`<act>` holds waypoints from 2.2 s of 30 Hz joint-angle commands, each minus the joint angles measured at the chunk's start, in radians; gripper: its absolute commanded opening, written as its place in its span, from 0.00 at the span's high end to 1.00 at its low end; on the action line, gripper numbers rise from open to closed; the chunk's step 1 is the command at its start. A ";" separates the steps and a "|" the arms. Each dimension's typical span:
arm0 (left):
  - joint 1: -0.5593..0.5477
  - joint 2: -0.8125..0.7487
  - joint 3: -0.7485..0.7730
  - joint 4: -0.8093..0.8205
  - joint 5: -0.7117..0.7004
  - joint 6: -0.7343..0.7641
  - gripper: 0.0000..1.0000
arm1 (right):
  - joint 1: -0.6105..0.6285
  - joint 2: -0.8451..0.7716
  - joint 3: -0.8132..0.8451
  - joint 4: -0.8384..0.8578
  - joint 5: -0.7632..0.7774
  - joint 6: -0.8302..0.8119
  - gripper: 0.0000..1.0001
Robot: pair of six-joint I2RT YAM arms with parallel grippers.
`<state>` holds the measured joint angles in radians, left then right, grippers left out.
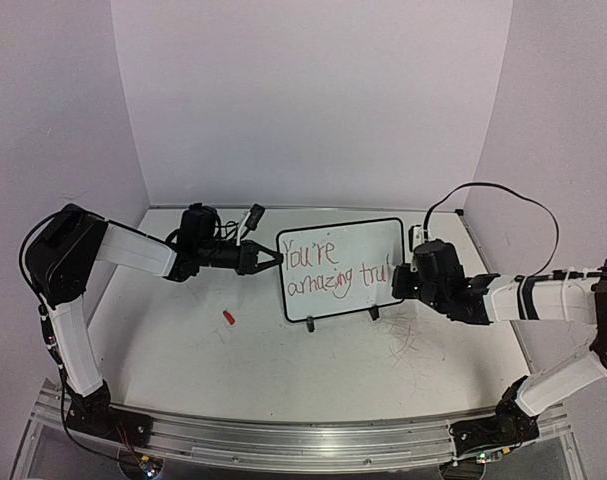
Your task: Write a sentence on the whiteboard
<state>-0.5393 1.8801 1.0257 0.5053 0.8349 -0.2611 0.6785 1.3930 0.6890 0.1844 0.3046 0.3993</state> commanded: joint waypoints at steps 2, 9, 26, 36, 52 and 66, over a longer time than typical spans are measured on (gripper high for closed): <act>-0.011 -0.004 0.015 -0.062 0.001 0.028 1.00 | -0.004 0.007 -0.040 -0.005 -0.020 0.036 1.00; -0.013 0.001 0.018 -0.062 0.004 0.028 1.00 | -0.004 0.004 -0.070 -0.001 -0.033 0.055 1.00; -0.013 0.001 0.017 -0.065 -0.001 0.029 1.00 | -0.020 -0.131 -0.095 0.032 -0.059 -0.026 1.00; -0.013 -0.004 0.016 -0.066 -0.001 0.030 1.00 | -0.027 -0.072 -0.033 0.045 -0.031 -0.049 1.00; -0.013 -0.006 0.013 -0.068 -0.003 0.033 1.00 | -0.034 -0.024 -0.056 0.047 -0.023 -0.024 1.00; -0.013 -0.010 0.009 -0.070 -0.003 0.034 1.00 | -0.034 -0.045 -0.090 0.028 -0.010 0.006 1.00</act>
<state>-0.5415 1.8801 1.0267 0.4976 0.8341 -0.2584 0.6502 1.3594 0.5888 0.2119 0.2610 0.3968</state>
